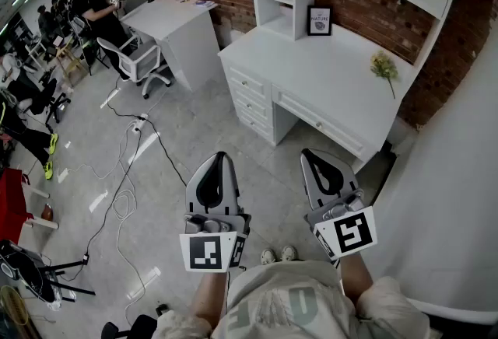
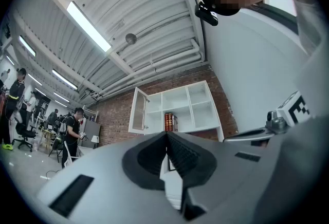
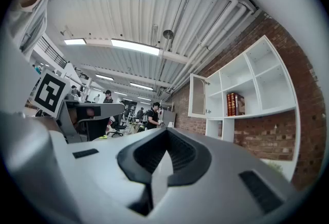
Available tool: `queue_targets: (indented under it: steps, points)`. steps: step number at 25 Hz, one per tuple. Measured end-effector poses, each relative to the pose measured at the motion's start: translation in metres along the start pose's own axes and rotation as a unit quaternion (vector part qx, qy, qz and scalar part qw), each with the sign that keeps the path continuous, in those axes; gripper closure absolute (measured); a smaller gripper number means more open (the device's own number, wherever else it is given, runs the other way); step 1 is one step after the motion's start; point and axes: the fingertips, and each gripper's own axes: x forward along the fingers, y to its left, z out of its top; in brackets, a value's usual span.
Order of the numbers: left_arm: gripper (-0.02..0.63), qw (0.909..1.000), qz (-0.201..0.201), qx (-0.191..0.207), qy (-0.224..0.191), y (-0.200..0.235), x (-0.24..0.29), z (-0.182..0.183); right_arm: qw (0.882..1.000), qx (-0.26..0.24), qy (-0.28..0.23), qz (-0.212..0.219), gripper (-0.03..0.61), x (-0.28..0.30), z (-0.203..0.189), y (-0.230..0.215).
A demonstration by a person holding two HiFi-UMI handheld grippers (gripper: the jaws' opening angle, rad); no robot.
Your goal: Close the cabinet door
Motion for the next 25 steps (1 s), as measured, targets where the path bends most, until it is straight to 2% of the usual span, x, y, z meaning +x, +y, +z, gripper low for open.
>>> queue_targets:
  steps: [5, 12, 17, 25]
  points:
    - [0.601, 0.9999, -0.007, 0.008, 0.006, -0.007, 0.003, 0.001, 1.000, 0.000, -0.002, -0.002, 0.566, 0.001, 0.003, -0.003]
    - [0.601, 0.9997, -0.023, 0.002, 0.011, -0.018, 0.007, -0.002, 1.000, 0.002, 0.003, -0.003, 0.566, 0.001, 0.000, -0.005]
    - [0.601, 0.9997, -0.019, -0.008, 0.013, -0.019, 0.015, -0.007, 1.000, 0.003, 0.000, 0.000, 0.566, -0.004, 0.000, -0.012]
    - [0.601, 0.9999, -0.015, 0.001, 0.006, -0.033, 0.026, -0.020, 0.999, 0.000, 0.036, -0.026, 0.566, -0.028, -0.037, -0.051]
